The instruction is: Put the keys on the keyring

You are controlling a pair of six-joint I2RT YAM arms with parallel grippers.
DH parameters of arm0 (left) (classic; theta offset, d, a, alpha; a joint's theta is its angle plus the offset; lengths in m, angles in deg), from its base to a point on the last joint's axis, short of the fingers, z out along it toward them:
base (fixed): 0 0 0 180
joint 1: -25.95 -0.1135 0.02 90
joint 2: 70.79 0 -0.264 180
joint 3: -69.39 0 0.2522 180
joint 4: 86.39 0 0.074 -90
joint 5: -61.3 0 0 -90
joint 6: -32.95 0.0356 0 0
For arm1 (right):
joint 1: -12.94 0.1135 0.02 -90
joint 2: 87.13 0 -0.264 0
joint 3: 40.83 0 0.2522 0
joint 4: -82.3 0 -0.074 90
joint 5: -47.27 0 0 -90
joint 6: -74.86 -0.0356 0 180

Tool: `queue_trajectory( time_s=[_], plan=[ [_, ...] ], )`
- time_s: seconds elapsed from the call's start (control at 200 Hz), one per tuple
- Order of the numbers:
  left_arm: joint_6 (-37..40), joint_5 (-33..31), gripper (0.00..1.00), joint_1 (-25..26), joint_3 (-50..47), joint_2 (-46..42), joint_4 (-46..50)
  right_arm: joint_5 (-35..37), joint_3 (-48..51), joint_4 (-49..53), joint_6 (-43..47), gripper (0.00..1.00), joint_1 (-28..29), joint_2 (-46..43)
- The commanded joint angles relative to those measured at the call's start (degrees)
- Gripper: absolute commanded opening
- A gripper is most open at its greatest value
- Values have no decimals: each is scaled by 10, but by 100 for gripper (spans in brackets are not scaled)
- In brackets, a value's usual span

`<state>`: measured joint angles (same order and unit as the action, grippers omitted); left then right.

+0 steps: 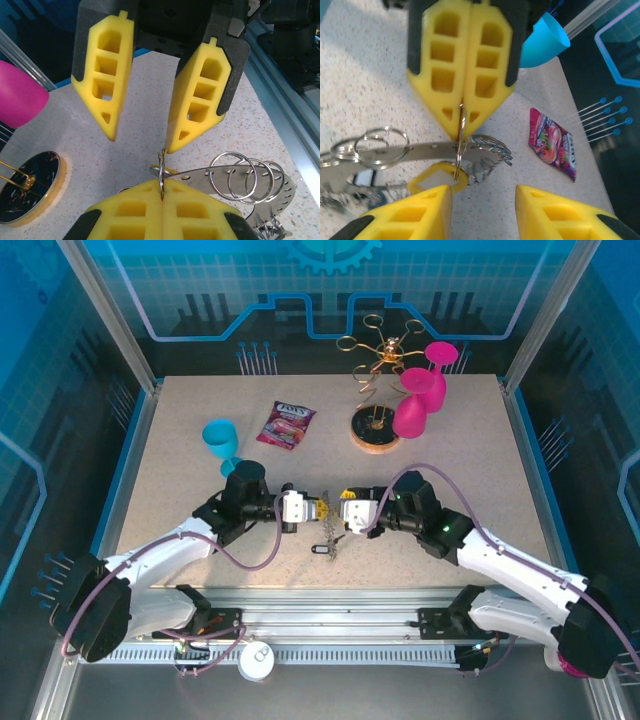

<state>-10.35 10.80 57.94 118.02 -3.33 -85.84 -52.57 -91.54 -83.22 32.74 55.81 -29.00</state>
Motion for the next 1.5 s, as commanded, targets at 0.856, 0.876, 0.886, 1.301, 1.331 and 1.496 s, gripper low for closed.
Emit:
queue_trajectory(
  time_s=[0.856, 0.876, 0.886, 1.301, 1.331, 1.496],
  plan=[
    [-106, 22, 0, -4, 18, 22, -99, 20, 15, -49, 40, 0, 40, 29],
    [-123, 20, 0, -5, 16, 25, -116, 27, 18, -54, 42, 0, 43, 32],
    [-130, 21, 0, -5, 14, 27, -126, 31, 18, -57, 43, 0, 44, 34],
    [-191, 23, 0, -4, -3, 49, -199, 0, 59, -153, -103, 30, -4, -13],
    [-183, 25, 0, -5, -5, 47, -197, -30, 58, -148, -124, 32, -22, -21],
    [-162, 44, 0, -4, -17, 47, -205, -153, 48, -136, -193, 34, -67, -29]
  ],
)
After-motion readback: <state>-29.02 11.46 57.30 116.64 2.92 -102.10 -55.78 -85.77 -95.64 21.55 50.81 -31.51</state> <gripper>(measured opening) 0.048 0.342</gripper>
